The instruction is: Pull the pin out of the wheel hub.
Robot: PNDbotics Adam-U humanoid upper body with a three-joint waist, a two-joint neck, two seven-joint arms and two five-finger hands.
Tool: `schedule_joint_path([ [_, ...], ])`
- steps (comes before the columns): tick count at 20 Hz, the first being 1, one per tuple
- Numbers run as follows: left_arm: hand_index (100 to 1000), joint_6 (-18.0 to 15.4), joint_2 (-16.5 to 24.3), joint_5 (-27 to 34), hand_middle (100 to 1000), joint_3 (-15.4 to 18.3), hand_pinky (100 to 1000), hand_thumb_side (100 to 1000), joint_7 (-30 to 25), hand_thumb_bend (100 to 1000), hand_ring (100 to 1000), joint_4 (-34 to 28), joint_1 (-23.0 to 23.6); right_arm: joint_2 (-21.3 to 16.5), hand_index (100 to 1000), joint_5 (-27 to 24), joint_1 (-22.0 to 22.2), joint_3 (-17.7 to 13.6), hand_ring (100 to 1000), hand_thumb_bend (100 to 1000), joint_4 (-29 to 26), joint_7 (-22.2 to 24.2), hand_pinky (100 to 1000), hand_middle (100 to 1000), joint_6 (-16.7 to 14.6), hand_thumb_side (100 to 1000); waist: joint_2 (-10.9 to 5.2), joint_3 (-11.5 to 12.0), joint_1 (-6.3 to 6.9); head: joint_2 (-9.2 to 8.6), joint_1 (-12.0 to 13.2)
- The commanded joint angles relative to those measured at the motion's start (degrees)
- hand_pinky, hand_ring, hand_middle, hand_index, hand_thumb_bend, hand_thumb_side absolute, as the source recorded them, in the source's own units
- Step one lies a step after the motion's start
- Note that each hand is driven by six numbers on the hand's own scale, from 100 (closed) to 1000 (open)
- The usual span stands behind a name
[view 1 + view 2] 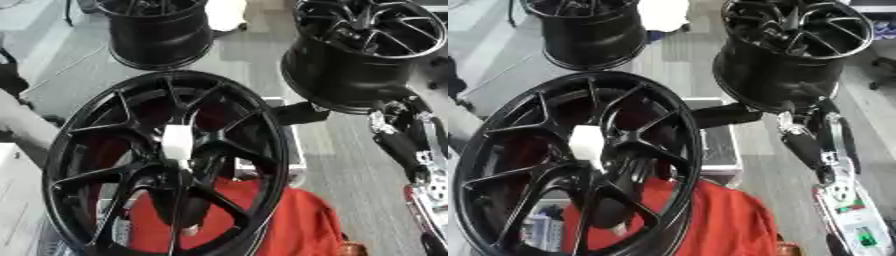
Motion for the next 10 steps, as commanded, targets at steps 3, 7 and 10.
schedule_joint_path([
  [3,838,2.1,-7.1,14.6,648,2.3,594,685,0.1,100,584,-10.1,-0.5,0.0,870,-0.2,-0.7,-0.4,642,100,-1.0,-0.2,656,766,0.0,262,-0.38,0.3,-0.39,-0.96,-0.2],
  [7,832,6.7,-13.5,24.2,638,2.6,586,700,-3.4,100,578,-16.1,-1.1,0.3,869,-0.3,-1.0,-0.2,641,100,-0.9,0.1,656,765,0.0,263,-0.22,0.6,-0.93,-1.06,-0.1],
  [10,830,9.7,-17.0,25.6,633,3.1,584,699,-4.8,100,575,-19.0,-1.4,0.3,869,-0.3,-0.8,-0.4,641,100,-0.9,0.0,656,765,0.1,263,-0.18,0.8,-1.04,-1.08,-0.3],
])
